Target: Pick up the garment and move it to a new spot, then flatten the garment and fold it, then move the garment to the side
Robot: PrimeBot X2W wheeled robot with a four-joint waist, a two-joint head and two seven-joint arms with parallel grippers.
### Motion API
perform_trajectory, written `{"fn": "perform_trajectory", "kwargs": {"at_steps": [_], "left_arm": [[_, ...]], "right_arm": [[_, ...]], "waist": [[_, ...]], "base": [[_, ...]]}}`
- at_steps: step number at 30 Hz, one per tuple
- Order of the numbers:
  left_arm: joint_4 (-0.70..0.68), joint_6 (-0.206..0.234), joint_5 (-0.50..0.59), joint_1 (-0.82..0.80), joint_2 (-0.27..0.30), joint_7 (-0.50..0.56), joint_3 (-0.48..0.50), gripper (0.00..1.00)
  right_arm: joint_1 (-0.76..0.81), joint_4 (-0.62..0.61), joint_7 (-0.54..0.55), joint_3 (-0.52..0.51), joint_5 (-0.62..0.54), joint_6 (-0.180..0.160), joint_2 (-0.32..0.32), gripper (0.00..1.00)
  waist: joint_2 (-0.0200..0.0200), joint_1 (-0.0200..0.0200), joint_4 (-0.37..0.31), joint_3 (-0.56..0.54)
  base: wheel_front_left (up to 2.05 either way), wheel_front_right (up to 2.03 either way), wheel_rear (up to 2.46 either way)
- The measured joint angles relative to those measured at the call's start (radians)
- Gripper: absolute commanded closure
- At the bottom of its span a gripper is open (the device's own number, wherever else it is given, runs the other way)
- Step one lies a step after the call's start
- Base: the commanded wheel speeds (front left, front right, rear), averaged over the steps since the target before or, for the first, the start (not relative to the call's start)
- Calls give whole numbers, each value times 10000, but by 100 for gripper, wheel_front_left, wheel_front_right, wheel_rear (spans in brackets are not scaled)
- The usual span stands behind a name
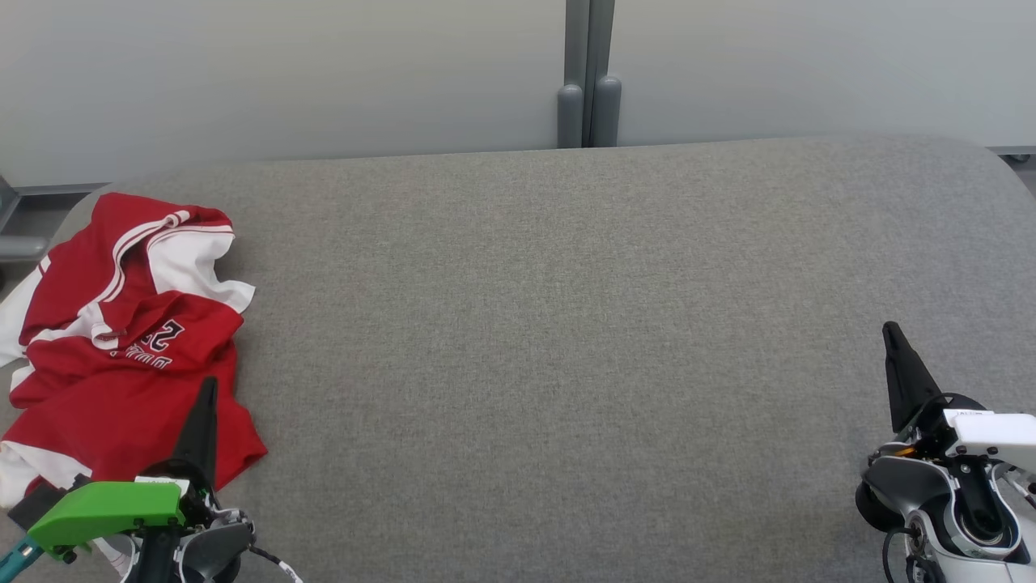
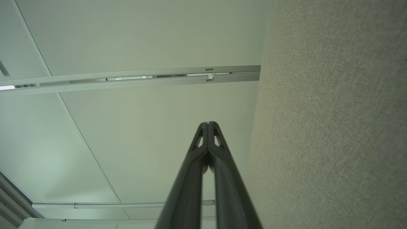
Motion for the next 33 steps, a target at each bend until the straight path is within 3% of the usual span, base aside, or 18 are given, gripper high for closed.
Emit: {"fn": "perform_trajectory", "kwargs": {"at_steps": [33], "left_arm": [[0,0,0,0,0,0,0,100]], "right_arm": [[0,0,0,0,0,0,0,100]], "waist": [[0,0,0,0]], "base": [[0,0,0]]}}
